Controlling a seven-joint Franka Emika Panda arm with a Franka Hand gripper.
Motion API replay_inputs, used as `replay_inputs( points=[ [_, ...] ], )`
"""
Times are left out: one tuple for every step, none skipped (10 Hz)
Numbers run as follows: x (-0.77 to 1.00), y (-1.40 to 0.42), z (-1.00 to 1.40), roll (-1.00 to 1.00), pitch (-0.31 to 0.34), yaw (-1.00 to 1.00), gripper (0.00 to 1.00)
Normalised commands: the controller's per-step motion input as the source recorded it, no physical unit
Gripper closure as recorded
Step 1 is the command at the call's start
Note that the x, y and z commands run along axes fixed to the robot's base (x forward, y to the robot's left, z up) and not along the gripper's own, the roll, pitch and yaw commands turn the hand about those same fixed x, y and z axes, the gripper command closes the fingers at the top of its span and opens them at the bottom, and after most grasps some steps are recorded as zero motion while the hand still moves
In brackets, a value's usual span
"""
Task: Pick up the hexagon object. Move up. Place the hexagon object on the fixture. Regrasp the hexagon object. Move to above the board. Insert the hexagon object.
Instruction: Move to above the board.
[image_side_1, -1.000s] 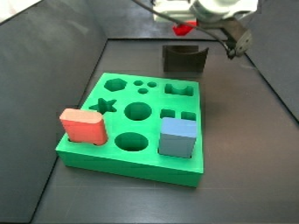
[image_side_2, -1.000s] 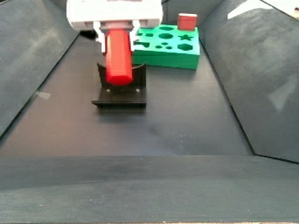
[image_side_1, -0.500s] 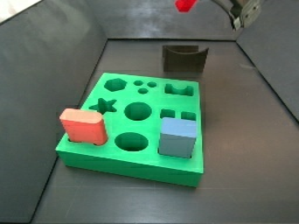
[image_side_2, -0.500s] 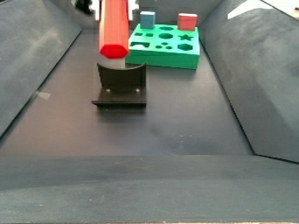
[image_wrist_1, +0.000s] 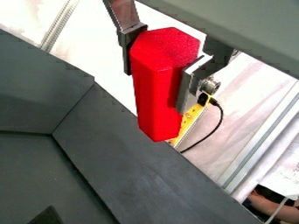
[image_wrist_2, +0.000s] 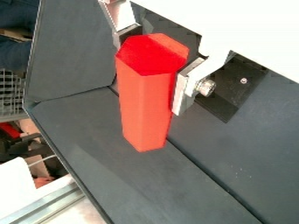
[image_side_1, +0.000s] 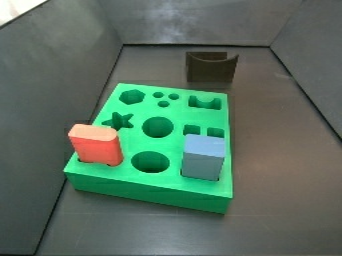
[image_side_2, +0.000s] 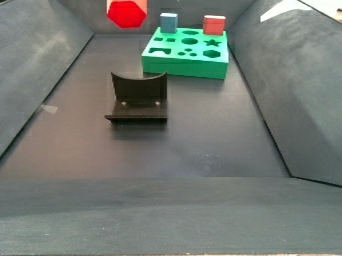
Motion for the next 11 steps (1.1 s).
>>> replay_inputs(
  points=[
    [-0.39, -1.00, 0.26, -1.00, 0.019, -0.05, 1.00],
    [-0.40, -1.00, 0.27, -1.00, 0.007, -0.05, 1.00],
    [-0.41, -1.00, 0.28, -1.00, 0.005, -0.05, 1.00],
    [-0.42, -1.00, 0.26, -1.00, 0.000, -0.05, 1.00],
    [-0.42, -1.00, 0.27, -1.00, 0.002, -0.05, 1.00],
    [-0.43, -1.00, 0.28, -1.00, 0.003, -0.05, 1.00],
    [-0.44, -1.00, 0.27, -1.00, 0.000, -0.05, 1.00],
    [-0.46, -1.00, 0.28, -1.00, -0.003, -0.04, 1.00],
    [-0.48, -1.00, 0.28, -1.00, -0.007, -0.04, 1.00],
    [-0.50, -1.00, 0.28, -1.00, -0.011, -0.04, 1.00],
    [-0.42, -0.77, 0.22, -1.00, -0.020, -0.04, 1.00]
  ],
)
